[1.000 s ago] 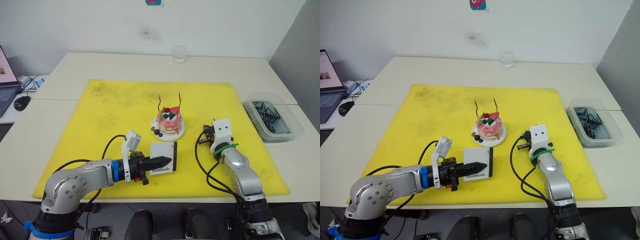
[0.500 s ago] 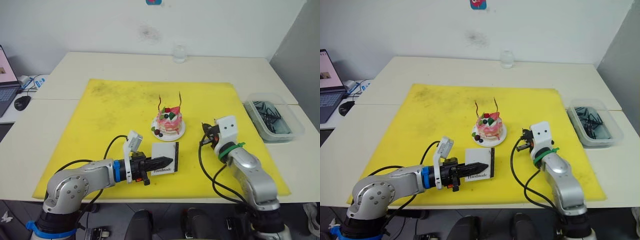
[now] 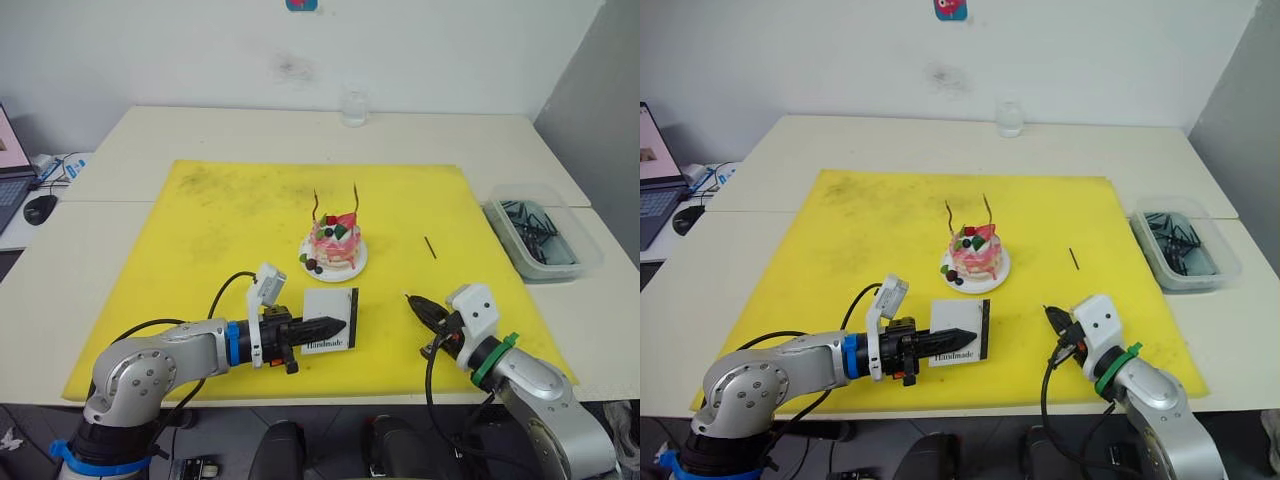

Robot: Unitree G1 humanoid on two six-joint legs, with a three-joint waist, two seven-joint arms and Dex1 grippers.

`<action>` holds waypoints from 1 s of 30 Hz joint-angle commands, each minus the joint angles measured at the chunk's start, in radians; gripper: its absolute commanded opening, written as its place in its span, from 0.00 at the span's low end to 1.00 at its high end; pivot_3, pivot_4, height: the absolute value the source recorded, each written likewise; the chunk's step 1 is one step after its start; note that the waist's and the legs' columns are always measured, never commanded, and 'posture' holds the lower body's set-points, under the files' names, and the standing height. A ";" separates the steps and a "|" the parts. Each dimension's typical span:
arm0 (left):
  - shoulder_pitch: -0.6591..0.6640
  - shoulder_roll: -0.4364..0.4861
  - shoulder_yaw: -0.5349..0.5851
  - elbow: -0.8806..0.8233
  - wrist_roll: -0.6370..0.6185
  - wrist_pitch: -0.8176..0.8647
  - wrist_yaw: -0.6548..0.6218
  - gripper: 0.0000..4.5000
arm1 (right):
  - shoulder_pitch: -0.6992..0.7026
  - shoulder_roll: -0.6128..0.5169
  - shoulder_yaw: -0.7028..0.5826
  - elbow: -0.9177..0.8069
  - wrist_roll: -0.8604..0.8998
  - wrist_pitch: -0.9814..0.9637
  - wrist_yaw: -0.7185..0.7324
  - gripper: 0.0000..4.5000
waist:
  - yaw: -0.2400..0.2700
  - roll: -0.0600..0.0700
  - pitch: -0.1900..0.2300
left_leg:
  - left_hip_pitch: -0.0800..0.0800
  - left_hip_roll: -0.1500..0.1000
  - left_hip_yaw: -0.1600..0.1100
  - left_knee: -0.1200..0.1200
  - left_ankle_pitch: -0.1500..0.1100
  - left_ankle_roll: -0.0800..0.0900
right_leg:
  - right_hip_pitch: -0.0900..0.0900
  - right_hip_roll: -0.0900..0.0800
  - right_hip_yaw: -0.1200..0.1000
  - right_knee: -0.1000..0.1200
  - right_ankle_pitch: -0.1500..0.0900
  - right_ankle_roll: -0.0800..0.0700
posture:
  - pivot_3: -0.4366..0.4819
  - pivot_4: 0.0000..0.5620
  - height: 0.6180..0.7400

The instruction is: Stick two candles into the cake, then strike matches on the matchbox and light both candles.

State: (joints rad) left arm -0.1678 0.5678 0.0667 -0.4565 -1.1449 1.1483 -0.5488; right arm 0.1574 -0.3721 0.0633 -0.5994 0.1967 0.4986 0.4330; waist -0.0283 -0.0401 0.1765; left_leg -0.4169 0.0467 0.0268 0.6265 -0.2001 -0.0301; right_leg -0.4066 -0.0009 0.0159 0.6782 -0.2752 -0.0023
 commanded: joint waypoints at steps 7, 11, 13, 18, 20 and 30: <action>-0.004 -0.004 0.002 -0.023 -0.021 -0.005 0.002 0.00 | -0.011 0.011 0.026 0.086 -0.043 -0.084 -0.008 0.37 | 0.001 0.000 0.000 | 0.000 0.000 0.000 0.000 0.000 0.000 | 0.000 0.000 0.000 0.000 0.001 0.001 | 0.48 0.27 1.00; 0.001 -0.005 0.003 -0.025 -0.021 -0.008 0.006 0.00 | -0.020 0.005 0.032 0.103 -0.059 -0.098 -0.003 0.52 | 0.001 0.000 0.000 | 0.000 0.000 0.000 0.000 0.000 0.000 | 0.000 0.000 0.000 0.000 0.001 0.001 | 0.48 0.27 1.00; 0.001 -0.006 0.003 -0.024 -0.021 -0.009 0.008 0.00 | -0.027 0.008 0.030 0.112 -0.062 -0.103 -0.004 0.52 | 0.001 0.000 0.000 | 0.000 0.000 0.000 0.000 0.000 0.000 | 0.000 0.000 0.000 0.000 0.001 0.001 | 0.48 0.27 1.00; -0.002 -0.010 0.000 -0.021 -0.018 -0.011 0.008 0.00 | -0.037 0.008 0.020 0.132 -0.058 -0.119 -0.004 0.52 | 0.001 0.000 0.000 | 0.000 0.000 0.000 0.000 0.000 0.000 | 0.000 0.000 0.000 0.000 0.001 0.001 | 0.48 0.27 1.00; -0.004 -0.012 0.000 -0.020 -0.017 -0.012 0.009 0.00 | -0.036 0.009 0.018 0.140 -0.058 -0.126 -0.005 0.52 | 0.001 0.000 0.000 | 0.000 0.000 0.000 0.000 0.000 0.000 | 0.000 0.000 0.000 0.000 0.001 0.001 | 0.48 0.27 1.00; -0.001 -0.015 0.003 -0.027 -0.017 -0.012 0.012 0.00 | -0.024 0.028 -0.006 0.162 -0.061 -0.121 -0.039 0.33 | 0.001 0.000 0.000 | 0.000 0.000 0.000 0.001 0.000 0.000 | 0.000 0.000 0.000 0.000 0.001 0.002 | 0.48 0.27 1.00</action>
State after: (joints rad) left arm -0.1645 0.5541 0.0664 -0.4572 -1.1441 1.1485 -0.5344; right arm 0.1292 -0.3396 0.0827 -0.4416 0.1387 0.3805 0.4100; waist -0.0269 -0.0401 0.1765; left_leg -0.4166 0.0466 0.0271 0.6273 -0.2000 -0.0301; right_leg -0.4061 -0.0012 0.0163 0.6787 -0.2743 -0.0009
